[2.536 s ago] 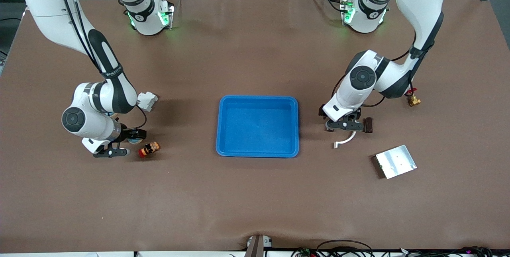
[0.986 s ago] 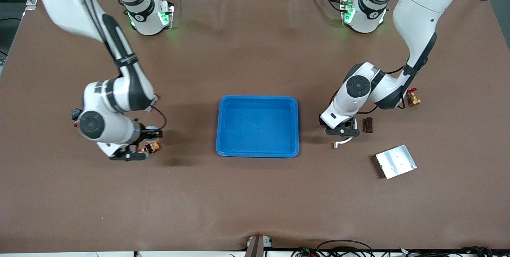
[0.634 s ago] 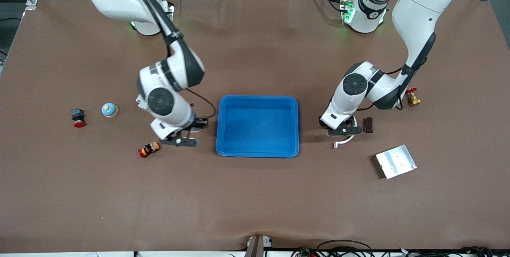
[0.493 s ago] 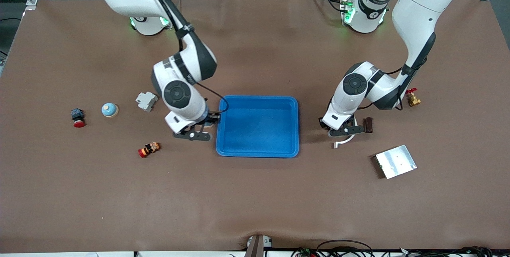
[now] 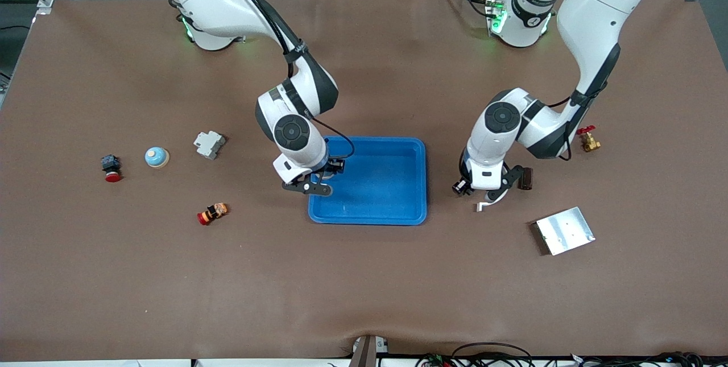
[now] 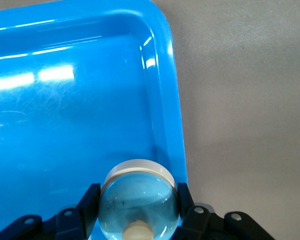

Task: Place electrolytic capacitor and blue bell in tray
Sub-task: 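Carry the bell and the capacitor over the blue tray with both grippers, then release the bell into the tray while the left gripper lowers the capacitor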

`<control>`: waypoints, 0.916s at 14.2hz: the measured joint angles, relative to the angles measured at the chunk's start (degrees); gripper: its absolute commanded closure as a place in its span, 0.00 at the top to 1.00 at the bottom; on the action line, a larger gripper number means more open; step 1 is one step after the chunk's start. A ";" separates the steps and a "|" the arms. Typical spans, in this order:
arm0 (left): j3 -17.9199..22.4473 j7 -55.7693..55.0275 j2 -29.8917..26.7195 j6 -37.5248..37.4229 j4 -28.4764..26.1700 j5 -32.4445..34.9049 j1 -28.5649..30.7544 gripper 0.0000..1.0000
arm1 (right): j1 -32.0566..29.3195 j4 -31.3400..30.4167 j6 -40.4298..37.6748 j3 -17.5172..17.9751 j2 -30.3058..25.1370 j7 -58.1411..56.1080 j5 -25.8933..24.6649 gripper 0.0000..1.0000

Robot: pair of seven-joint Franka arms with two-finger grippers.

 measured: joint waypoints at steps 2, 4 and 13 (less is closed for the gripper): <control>-1.17 -3.68 -0.41 -0.98 0.60 -0.02 -0.22 0.00 | 0.01 0.26 -0.06 -0.11 0.15 0.00 0.19 0.00; -2.36 -8.07 -0.80 -1.58 1.18 -0.30 -0.21 0.00 | 0.41 0.48 -0.11 0.00 0.15 0.04 0.26 0.00; -8.24 -38.92 -0.69 -8.76 6.44 -6.97 -2.30 0.00 | 2.88 0.35 -0.19 0.06 2.25 0.65 1.69 0.94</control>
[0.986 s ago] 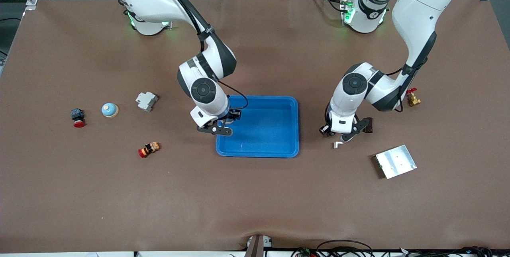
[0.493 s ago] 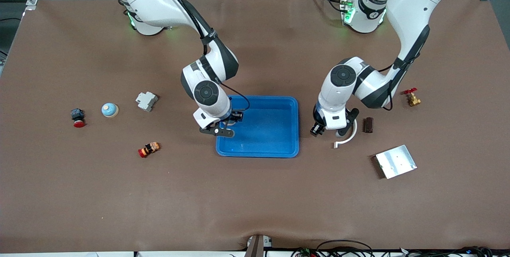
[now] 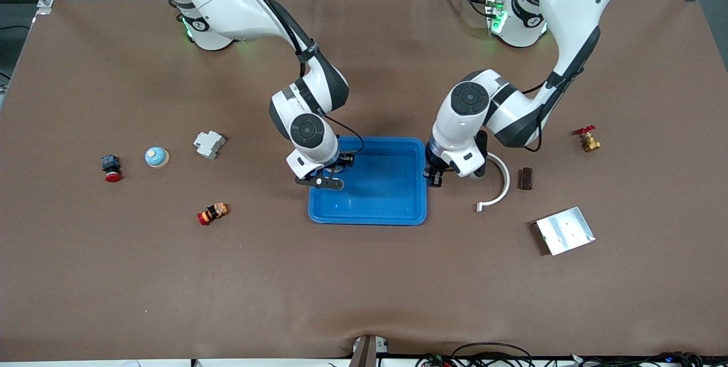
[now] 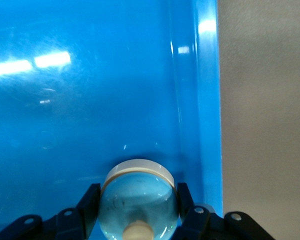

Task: Place electrolytic capacitor and blue bell in tray
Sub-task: 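Release the bell into the tray while the left gripper lowers the capacitor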

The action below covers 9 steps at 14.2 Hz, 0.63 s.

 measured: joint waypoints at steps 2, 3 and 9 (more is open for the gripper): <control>-0.03 -4.66 1.10 -0.14 0.51 -0.11 -1.72 0.00 | 0.01 0.02 0.04 0.00 0.19 0.02 0.25 1.00; -0.03 -6.53 1.99 -0.16 0.88 -0.11 -2.90 0.00 | 0.01 0.07 0.05 0.00 0.19 0.02 0.36 1.00; 0.08 -12.63 6.67 -0.16 3.79 -0.11 -7.50 0.00 | -2.56 0.91 -3.44 -1.08 -0.82 -0.04 0.65 1.00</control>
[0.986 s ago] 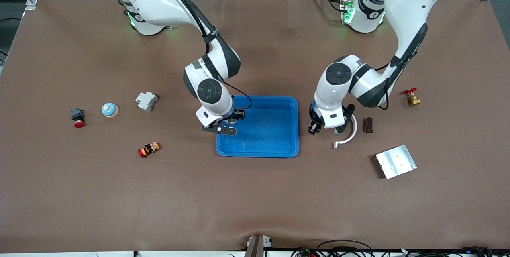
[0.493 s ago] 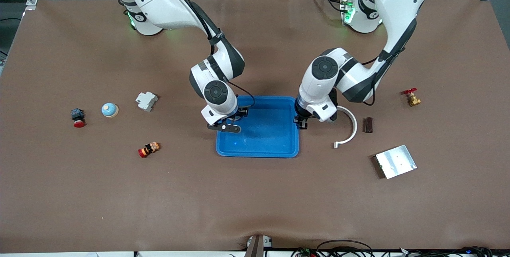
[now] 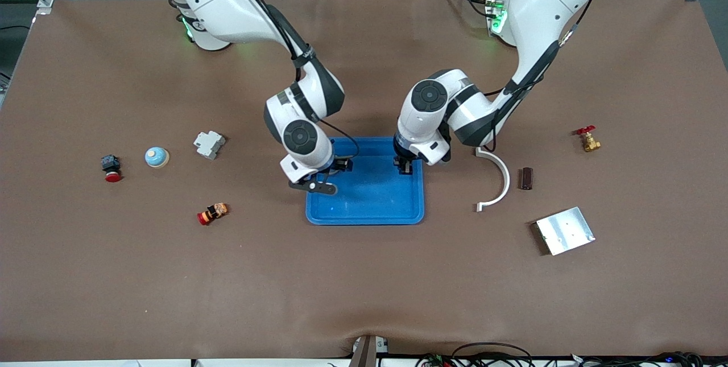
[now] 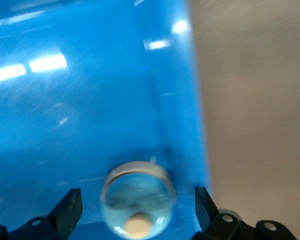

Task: Place electrolytic capacitor and blue bell in tray
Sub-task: 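Release the bell into the tray while the left gripper lowers the capacitor, then grasp the second blue bell with the right gripper while the left gripper withdraws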

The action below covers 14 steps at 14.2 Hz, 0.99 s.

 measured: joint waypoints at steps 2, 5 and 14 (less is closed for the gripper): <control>0.51 -0.15 0.71 0.00 0.17 0.25 -1.05 0.00 | -3.50 0.44 -3.04 -0.18 -1.70 -1.02 0.00 1.00; 3.55 -0.94 1.96 0.00 1.10 1.07 -4.60 0.00 | -6.65 0.62 -5.65 -0.11 -4.10 -2.58 0.05 1.00; 8.25 -1.74 4.26 0.05 3.03 1.56 -9.50 0.00 | -26.54 -0.07 -19.30 -2.27 -10.25 -25.31 -5.39 1.00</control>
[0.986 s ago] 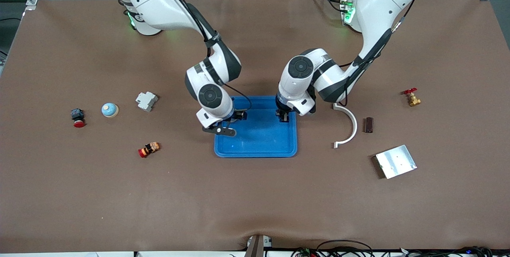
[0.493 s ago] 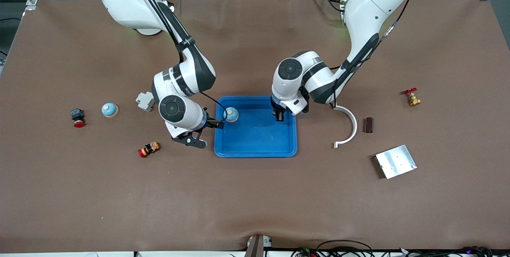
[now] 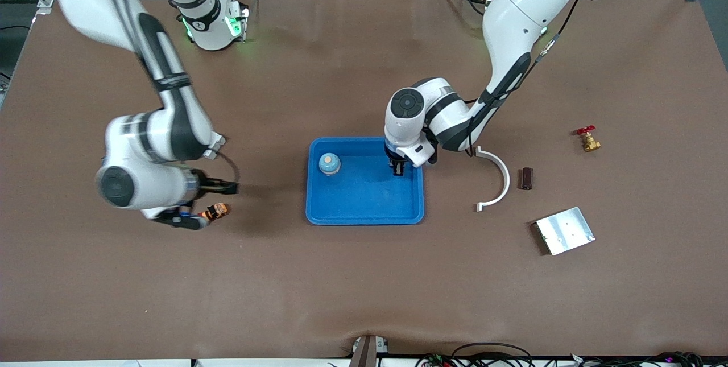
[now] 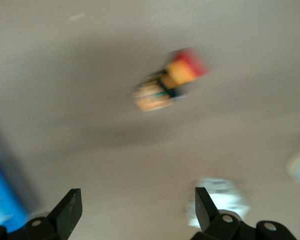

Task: Place electrolytic capacitor and blue bell in tray
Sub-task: 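Grasp the second blue bell with the right gripper while the left gripper withdraws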

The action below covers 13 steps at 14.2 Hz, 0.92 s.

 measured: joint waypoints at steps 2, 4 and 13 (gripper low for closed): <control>-0.01 -0.01 0.05 0.00 0.00 0.29 -0.02 0.00 | -1.42 -2.62 1.11 -0.10 -1.71 -0.36 -5.42 1.00; -0.04 -0.03 0.09 0.00 0.00 1.19 -0.10 0.99 | -2.70 -6.90 5.01 -0.25 -3.47 -0.75 -7.56 1.00; 0.47 -0.38 0.44 -0.73 2.43 2.57 0.22 1.00 | -15.56 -19.24 18.59 -0.44 -5.75 -16.92 -8.19 1.00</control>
